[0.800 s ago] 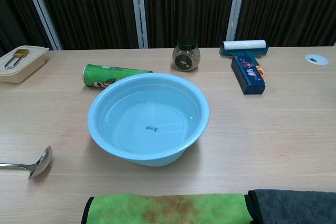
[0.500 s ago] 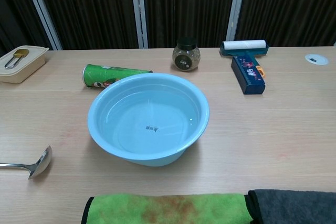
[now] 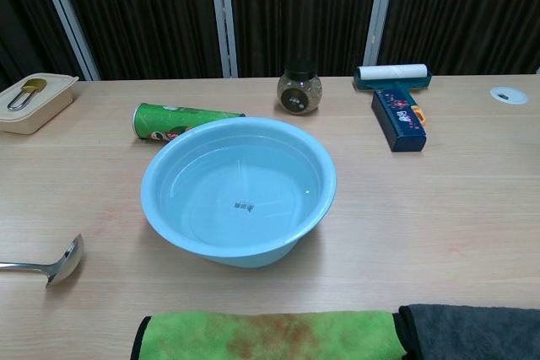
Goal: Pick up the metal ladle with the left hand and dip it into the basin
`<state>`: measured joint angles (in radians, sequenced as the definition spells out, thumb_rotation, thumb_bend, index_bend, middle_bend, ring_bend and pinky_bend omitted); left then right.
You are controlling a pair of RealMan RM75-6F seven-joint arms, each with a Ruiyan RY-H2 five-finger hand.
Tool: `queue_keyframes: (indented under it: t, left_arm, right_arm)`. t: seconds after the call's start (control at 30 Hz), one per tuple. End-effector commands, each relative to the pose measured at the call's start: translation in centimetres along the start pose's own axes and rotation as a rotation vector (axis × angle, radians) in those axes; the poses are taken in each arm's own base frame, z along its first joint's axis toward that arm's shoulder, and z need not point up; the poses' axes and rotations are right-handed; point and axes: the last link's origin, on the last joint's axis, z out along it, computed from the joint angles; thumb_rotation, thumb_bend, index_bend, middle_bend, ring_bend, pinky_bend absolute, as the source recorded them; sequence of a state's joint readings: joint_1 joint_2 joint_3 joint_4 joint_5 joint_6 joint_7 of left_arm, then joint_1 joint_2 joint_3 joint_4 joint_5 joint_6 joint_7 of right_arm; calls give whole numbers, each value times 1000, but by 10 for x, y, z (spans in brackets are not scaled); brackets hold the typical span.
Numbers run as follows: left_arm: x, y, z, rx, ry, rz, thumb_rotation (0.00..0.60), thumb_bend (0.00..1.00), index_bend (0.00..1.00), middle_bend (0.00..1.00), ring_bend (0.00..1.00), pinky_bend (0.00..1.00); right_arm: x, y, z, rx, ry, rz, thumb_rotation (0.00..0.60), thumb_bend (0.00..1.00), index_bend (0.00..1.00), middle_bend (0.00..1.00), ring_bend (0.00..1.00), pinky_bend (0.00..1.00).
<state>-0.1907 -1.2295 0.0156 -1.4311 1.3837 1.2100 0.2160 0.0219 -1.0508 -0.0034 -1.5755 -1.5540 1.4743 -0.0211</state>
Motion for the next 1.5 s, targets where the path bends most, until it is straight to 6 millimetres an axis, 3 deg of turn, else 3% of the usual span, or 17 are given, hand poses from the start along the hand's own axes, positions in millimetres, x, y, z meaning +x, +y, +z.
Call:
queue_keyframes:
  t: [0.03, 0.53, 1.5]
  left_arm:
    - [-11, 2, 13, 14, -2, -1, 600, 325, 472, 0, 0, 0]
    - [-34, 17, 30, 33, -22, 43, 600, 374, 467, 0, 0, 0]
    - [-56, 41, 53, 24, -105, 73, 600, 326, 432, 0, 0, 0]
  right_arm:
    - [0, 1, 1, -2, 0, 4, 600, 0, 0, 0, 0, 0]
    - [6, 6, 1, -5, 5, 34, 600, 0, 0, 0, 0, 0]
    - [14, 13, -1, -4, 17, 63, 600, 0, 0, 0, 0, 0]
